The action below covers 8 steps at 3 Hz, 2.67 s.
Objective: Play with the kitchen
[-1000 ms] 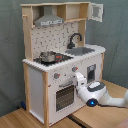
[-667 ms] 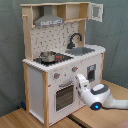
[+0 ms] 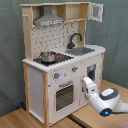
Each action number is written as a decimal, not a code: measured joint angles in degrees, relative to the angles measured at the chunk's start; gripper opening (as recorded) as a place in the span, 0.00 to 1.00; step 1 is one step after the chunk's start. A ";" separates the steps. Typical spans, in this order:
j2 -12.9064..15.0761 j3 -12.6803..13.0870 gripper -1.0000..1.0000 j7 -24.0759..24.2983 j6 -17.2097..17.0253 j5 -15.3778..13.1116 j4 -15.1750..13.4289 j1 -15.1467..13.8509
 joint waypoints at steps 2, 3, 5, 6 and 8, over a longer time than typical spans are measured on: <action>-0.23 -2.49 1.00 -7.62 -1.72 -1.11 -3.34 7.17; -0.27 -4.76 1.00 -13.15 -1.24 -3.06 -3.39 7.85; -0.26 -7.76 1.00 -23.49 2.13 -6.81 -3.72 6.32; -0.26 -8.81 1.00 -28.57 5.16 -8.66 -4.12 4.70; -0.27 -11.45 1.00 -32.50 13.46 -13.87 -5.51 0.33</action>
